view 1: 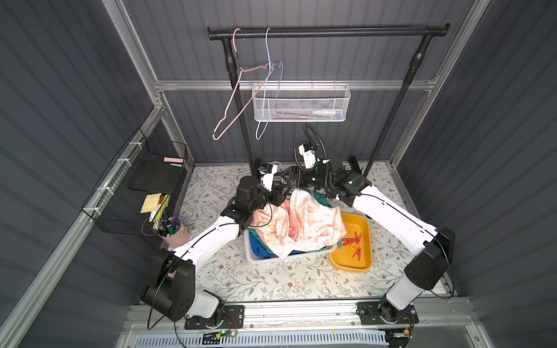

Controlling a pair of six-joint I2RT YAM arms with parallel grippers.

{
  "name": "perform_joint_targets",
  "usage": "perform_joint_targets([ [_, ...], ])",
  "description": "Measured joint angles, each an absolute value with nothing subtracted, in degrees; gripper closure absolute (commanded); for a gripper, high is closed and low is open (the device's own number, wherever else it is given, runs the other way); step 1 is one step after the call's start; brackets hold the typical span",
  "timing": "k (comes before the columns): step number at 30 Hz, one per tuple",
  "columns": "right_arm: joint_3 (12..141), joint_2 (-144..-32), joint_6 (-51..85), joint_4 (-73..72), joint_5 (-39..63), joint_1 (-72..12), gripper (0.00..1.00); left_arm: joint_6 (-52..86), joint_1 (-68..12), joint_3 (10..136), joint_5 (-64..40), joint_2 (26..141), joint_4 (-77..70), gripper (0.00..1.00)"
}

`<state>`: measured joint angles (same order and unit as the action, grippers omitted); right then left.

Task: Remove the clothespins securing jackets to the hanger
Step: Remove the clothespin from the hanger.

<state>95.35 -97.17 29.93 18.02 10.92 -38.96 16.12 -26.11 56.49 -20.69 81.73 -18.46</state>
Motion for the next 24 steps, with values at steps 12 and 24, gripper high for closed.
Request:
perform_joint_targets([
  [12,99.5,-104.4,29.0,17.2,12.7,-39.0,0.58,16.1,-26.1,55.5,-21.0,81.1,-19.1,0.51],
  [24,99.8,-104.6,27.4,16.8,13.8,-38.7,0.95,16.1,-26.1,55.5,-21.3,81.0,-19.3,0.47],
])
